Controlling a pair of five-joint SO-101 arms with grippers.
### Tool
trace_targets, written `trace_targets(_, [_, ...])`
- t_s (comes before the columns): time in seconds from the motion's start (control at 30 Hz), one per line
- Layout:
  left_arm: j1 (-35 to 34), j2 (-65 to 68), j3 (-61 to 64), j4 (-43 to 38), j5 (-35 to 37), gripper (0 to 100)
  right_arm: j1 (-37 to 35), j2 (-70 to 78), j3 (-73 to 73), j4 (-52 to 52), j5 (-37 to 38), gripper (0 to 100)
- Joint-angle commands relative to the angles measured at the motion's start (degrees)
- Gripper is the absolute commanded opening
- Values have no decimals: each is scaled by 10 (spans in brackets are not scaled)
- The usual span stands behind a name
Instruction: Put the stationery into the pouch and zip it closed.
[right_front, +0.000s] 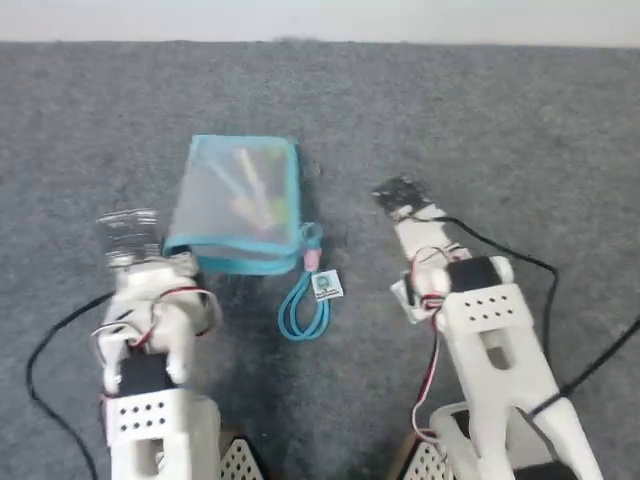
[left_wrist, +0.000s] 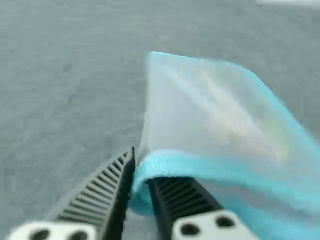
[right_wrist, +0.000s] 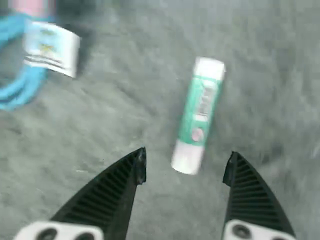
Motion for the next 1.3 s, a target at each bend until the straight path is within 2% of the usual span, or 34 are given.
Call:
trace_targets(0.0, [69,-10,-30,6,-21,10,29,20,-1,-23,10,263])
trace_targets(0.1, [259,-14,-13,50,-133,10,28,62,-3,-37,10,263])
trace_targets(0.17, [290,-14,-21,69,-137,10,31,87,-4,-46,10,263])
trace_targets(0.23, [236,-15,-43,70,-113,10,33,107,-4,-51,10,263])
trace_targets(0.37, [40,-14,-49,18,-36,10,33,127,-4,-52,11,263])
trace_targets(0.43, [5,-13,-40,3,-23,10,32,127,-5,-52,11,263])
trace_targets(0.6, [134,-14,-25,29,-111,10,32,133,-5,-71,11,263])
trace_targets(0.7, [114,-13,-33,33,-75,10,32,134,-4,-68,11,263])
trace_targets(1.13, [108,-14,-31,33,-87,10,33,135,-37,-67,32,262])
trace_targets(1.27, [107,-14,-31,33,-87,11,32,150,-37,-69,86,221])
